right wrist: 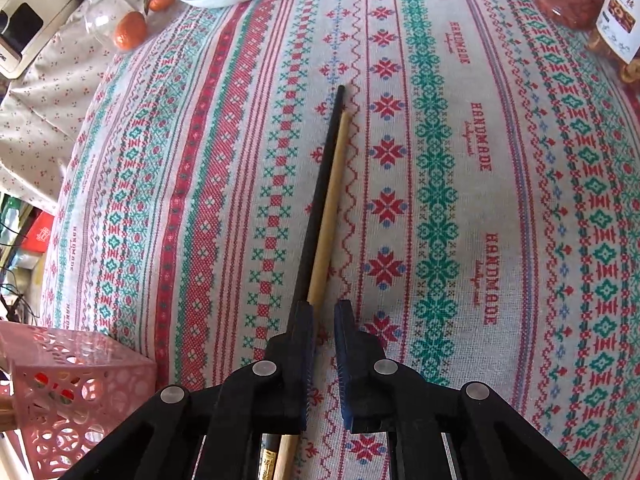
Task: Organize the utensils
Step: 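Close right tool on the wooden chopstick and lift it, then grasp the black chopstick with left tool while right tool holds the wooden chopstick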
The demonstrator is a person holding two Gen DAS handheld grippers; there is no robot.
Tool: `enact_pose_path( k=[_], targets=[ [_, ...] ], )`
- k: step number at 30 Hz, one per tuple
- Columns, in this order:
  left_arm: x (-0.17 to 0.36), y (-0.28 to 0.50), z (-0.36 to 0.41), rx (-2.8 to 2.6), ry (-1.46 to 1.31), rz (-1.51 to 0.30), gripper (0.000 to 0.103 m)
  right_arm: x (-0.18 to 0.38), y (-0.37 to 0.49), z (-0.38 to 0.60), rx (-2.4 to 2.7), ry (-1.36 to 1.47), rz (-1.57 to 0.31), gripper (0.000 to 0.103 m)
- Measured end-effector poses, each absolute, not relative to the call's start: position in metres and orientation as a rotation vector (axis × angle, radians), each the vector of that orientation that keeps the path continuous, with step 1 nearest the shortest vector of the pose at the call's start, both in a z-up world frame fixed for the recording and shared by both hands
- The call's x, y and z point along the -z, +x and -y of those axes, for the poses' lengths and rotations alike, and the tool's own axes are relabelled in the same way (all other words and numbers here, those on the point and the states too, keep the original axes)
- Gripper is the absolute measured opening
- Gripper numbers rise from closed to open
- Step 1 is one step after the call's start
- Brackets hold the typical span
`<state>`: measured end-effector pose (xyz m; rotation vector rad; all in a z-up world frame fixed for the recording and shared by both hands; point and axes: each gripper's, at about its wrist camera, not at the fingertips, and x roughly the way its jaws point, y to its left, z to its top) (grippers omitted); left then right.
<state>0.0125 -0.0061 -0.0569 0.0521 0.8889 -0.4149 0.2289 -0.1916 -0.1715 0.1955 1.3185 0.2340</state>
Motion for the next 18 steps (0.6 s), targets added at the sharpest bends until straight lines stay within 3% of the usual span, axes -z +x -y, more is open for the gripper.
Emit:
enact_pose_path(
  k=[6, 10, 18],
  targets=[
    [0.056, 0.014, 0.003, 0.401, 0.046, -0.886, 0.068, 0.171, 0.231, 0.170, -0.196, 0.069, -1.336, 0.012],
    [0.056, 0.014, 0.003, 0.393, 0.054, -0.880, 0.068, 0.171, 0.223, 0.169, -0.151, -0.044, -1.362, 0.006],
    [0.061, 0.011, 0.016, 0.415, 0.090, -0.892, 0.060, 0.166, 0.186, 0.237, -0.139, 0.036, -1.427, 0.005]
  ],
)
